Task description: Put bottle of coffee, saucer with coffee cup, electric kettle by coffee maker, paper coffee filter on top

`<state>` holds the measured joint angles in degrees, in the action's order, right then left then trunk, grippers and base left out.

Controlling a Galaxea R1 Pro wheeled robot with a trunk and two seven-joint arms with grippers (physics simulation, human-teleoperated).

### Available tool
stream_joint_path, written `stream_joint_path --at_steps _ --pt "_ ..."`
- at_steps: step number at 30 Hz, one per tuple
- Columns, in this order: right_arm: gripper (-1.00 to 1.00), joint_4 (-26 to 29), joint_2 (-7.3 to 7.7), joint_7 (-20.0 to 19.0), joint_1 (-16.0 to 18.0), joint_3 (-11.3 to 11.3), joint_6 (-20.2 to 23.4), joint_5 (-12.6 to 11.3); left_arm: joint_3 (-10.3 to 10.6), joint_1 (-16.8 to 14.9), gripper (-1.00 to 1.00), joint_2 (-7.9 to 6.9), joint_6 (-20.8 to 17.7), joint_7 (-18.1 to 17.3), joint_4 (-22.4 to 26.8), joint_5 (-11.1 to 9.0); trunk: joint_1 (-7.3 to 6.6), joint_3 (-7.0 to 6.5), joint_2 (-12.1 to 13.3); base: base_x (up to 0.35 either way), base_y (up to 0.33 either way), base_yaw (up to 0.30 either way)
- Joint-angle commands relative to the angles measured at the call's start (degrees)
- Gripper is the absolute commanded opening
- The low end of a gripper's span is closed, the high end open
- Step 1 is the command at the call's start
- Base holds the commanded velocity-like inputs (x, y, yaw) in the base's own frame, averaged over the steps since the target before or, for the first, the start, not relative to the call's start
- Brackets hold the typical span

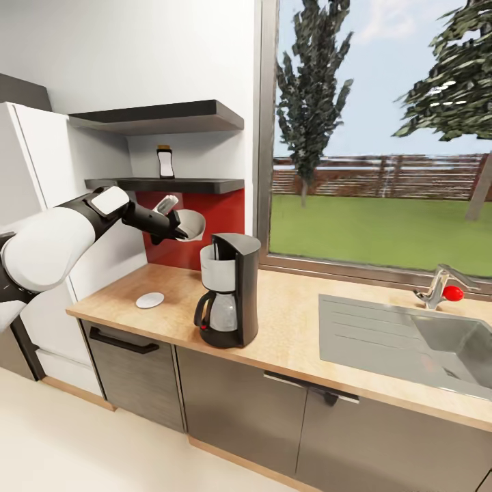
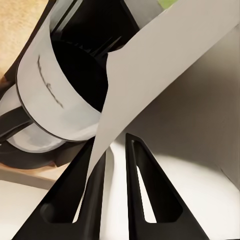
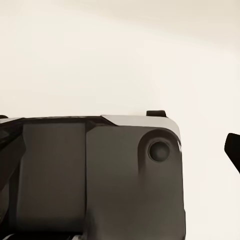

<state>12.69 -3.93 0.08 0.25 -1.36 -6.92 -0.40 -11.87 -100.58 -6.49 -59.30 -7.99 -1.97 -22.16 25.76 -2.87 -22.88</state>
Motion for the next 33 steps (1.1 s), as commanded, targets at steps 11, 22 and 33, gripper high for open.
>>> stream_joint_path --at_steps 11,22,33 --pt "1.00 0.1 -0.03 -0.1 0.0 -0.1 -0.2 -0.1 -0.2 0.0 -1.00 -0.06 0.0 -0.3 -0.2 0.3 0.02 0.02 0.0 0.000 0.000 -0.128" --pt "1.00 0.2 -0.43 0.1 0.0 -0.1 -0.3 -0.1 -0.3 3.3 -1.00 -0.09 0.1 -0.2 -0.2 -0.2 0.02 0.02 0.0 0.000 0.000 -0.014" --pt "1.00 0.2 -0.55 0.1 0.0 -0.1 -0.3 -0.2 -0.5 4.7 -1.00 -0.19 0.0 -0.2 -0.7 -0.2 0.02 0.02 0.0 0.074 0.000 0.000"
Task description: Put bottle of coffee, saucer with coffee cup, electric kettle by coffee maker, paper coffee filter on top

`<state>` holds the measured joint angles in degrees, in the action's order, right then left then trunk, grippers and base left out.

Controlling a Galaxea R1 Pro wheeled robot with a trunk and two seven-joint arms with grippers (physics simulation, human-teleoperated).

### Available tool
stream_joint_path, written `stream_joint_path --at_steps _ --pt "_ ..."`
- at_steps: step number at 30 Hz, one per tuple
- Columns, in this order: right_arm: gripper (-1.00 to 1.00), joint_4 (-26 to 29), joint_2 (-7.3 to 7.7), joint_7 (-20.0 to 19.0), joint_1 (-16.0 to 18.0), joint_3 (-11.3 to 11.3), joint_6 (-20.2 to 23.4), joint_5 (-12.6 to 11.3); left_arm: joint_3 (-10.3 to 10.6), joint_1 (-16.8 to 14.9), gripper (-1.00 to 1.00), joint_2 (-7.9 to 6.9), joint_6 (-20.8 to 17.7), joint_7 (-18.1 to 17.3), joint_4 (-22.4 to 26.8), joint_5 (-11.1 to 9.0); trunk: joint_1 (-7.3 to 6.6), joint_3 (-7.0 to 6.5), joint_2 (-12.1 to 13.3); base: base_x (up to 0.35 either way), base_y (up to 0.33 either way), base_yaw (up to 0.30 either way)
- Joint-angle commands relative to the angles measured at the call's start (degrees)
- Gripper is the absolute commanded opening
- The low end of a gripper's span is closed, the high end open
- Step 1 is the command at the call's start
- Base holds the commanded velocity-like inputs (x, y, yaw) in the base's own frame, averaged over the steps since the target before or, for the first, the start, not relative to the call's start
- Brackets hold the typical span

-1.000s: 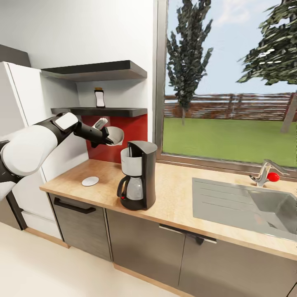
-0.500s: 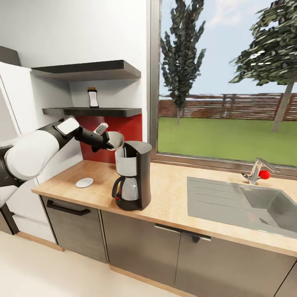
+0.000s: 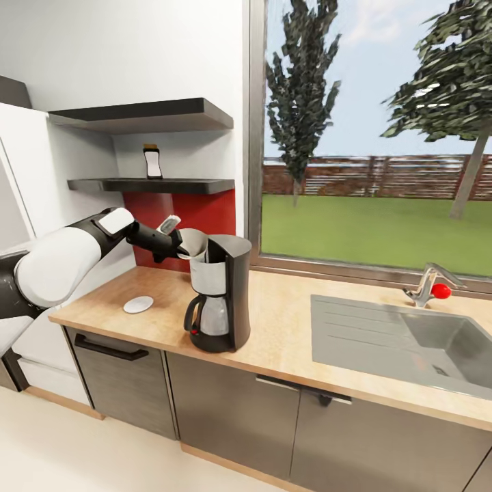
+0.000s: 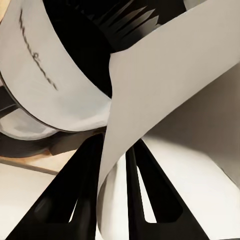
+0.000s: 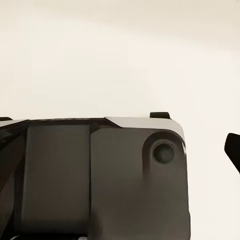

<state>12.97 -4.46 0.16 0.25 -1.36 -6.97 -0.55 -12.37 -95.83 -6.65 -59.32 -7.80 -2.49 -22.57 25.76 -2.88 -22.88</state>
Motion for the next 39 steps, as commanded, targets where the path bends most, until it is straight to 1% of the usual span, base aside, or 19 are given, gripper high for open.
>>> stream_joint_path --at_steps 1,15,21,35,39 --pt "1.00 -0.1 -0.02 0.0 0.0 -0.1 -0.2 -0.1 0.0 -0.1 -1.00 -0.03 0.0 -0.4 -0.1 0.2 0.02 0.03 0.0 0.006 0.000 0.000" --pt "1.00 0.0 -0.02 0.0 0.0 -0.1 -0.2 -0.1 0.0 -0.1 -1.00 -0.03 0.0 -0.4 -0.1 0.2 0.02 0.03 0.0 0.048 0.000 0.000" --pt "1.00 0.0 -0.02 0.0 0.0 -0.1 -0.2 -0.1 0.0 -0.1 -1.00 -0.03 0.0 -0.4 -0.1 0.2 0.02 0.03 0.0 0.000 0.000 -0.129" --pt "1.00 -0.1 -0.02 0.0 0.0 -0.1 -0.2 -0.1 0.0 -0.1 -1.00 -0.03 0.0 -0.4 -0.1 0.2 0.02 0.03 0.0 0.002 0.000 -0.028" --pt "1.00 -0.1 -0.02 0.0 0.0 -0.1 -0.2 -0.1 0.0 -0.1 -1.00 -0.03 0.0 -0.4 -0.1 0.2 0.02 0.03 0.0 0.116 0.000 -0.005"
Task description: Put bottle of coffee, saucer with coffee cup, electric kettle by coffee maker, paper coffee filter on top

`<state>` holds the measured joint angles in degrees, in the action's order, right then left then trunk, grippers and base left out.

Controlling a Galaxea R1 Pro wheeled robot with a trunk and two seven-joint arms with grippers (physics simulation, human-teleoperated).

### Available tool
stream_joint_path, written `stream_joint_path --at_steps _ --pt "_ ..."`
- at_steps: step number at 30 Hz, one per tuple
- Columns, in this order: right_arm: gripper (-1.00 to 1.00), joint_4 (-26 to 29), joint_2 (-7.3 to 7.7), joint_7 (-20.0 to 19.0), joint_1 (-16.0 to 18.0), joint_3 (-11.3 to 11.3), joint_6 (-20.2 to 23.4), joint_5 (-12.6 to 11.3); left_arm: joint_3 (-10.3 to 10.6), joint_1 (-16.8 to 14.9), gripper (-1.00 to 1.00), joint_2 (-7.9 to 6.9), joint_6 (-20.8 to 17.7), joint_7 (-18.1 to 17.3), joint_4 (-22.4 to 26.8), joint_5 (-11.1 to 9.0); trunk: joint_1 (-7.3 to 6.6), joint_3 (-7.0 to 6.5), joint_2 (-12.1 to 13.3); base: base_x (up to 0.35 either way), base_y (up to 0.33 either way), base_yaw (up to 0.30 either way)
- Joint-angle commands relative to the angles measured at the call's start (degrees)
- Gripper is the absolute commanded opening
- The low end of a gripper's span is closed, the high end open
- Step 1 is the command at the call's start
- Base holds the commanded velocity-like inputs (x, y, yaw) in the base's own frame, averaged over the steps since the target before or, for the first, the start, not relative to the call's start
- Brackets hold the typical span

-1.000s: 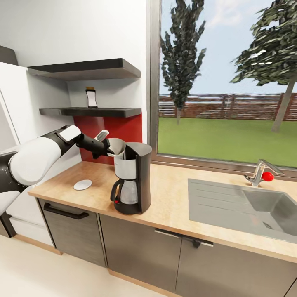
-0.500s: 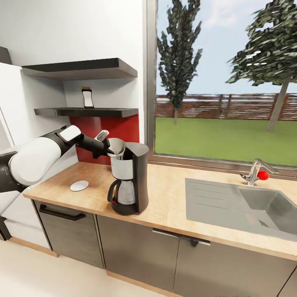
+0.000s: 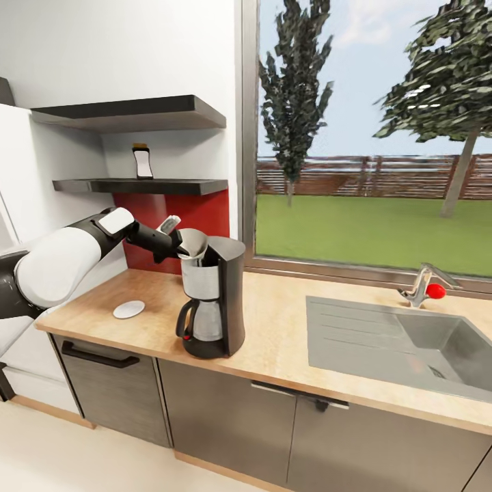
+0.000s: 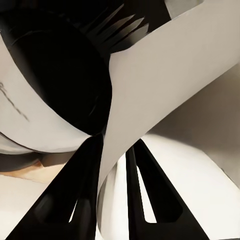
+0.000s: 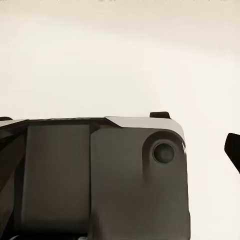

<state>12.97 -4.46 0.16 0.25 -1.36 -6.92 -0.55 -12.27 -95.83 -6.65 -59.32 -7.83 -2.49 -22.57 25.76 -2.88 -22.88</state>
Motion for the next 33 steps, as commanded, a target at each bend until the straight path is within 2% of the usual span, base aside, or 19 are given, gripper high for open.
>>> stream_joint_path --at_steps 1,17,18,33 --pt "1.00 -0.1 -0.02 0.0 0.0 -0.1 -0.2 -0.1 0.0 -0.1 -1.00 -0.03 0.0 -0.4 -0.1 0.2 0.03 0.03 0.0 0.038 0.000 -0.001" --pt "1.00 -0.1 0.15 0.0 0.0 -0.1 -0.3 0.0 0.0 -0.1 -1.00 0.00 0.0 -0.4 -0.1 0.2 0.03 0.03 0.0 0.004 0.000 0.000" --pt "1.00 -0.1 0.15 0.0 0.0 -0.1 -0.3 0.0 0.0 -0.1 1.00 -0.02 -0.1 -0.4 -0.1 0.2 0.03 0.03 0.0 0.000 0.000 0.000" --pt "1.00 -0.1 0.15 0.0 0.0 -0.1 -0.3 0.0 0.0 0.0 1.00 -0.01 0.0 -0.4 -0.1 0.2 0.03 0.03 0.0 0.000 0.000 0.000"
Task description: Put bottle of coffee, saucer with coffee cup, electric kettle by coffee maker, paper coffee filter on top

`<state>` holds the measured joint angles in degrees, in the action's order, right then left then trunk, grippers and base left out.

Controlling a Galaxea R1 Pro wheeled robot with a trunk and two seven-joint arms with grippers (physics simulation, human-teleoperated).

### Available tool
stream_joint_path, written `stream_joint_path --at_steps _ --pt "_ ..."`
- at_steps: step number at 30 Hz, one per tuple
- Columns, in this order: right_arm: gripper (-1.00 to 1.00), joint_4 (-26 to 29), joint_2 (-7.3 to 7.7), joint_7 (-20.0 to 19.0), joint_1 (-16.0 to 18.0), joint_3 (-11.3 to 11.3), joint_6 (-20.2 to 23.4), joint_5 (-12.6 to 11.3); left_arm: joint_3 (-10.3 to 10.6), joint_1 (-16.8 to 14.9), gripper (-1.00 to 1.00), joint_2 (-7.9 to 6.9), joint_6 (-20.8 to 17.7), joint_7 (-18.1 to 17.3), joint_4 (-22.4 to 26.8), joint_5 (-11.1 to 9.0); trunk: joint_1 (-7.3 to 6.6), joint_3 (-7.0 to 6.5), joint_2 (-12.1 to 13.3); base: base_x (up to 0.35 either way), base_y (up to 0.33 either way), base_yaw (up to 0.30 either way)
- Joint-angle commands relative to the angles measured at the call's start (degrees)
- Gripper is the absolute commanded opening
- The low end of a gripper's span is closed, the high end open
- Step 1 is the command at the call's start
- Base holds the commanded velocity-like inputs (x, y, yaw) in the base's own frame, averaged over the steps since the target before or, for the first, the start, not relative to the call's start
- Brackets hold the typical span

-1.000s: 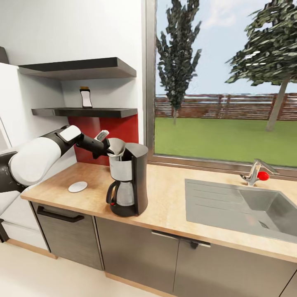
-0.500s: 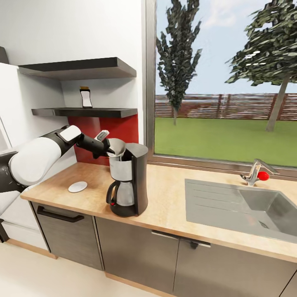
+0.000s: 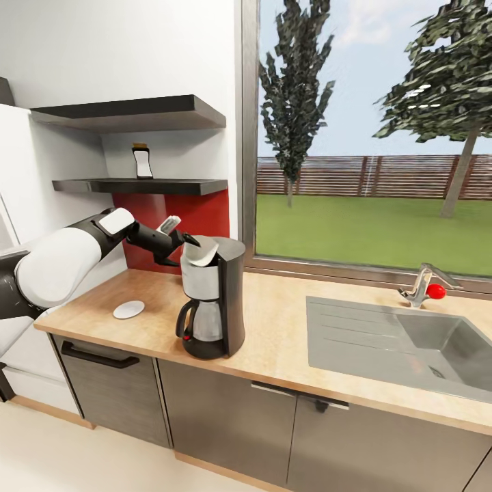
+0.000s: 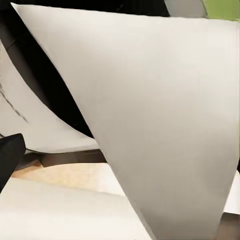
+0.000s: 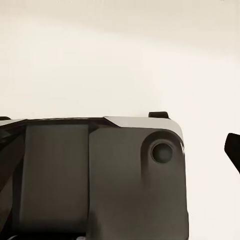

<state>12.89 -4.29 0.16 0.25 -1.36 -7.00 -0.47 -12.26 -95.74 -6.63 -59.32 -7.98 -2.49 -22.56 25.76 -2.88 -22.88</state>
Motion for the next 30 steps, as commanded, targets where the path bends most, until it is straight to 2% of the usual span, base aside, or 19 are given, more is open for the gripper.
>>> stream_joint_path --at_steps 1,24,30 --pt "1.00 -0.1 -0.02 0.0 0.0 -0.1 -0.2 -0.1 0.0 -0.1 1.00 -0.04 0.0 -0.3 -0.1 0.2 0.02 0.03 0.0 0.000 0.000 0.000" --pt "1.00 -0.1 -0.02 0.0 0.0 -0.1 -0.2 -0.1 0.0 -0.1 1.00 -0.05 0.0 -0.3 -0.1 0.2 0.02 0.03 0.0 0.037 0.012 0.000" --pt "1.00 -0.1 -0.03 0.0 0.0 -0.1 -0.2 -0.1 0.0 -0.1 1.00 -0.05 0.0 -0.3 -0.1 0.2 0.02 0.03 0.0 0.124 0.145 0.000"
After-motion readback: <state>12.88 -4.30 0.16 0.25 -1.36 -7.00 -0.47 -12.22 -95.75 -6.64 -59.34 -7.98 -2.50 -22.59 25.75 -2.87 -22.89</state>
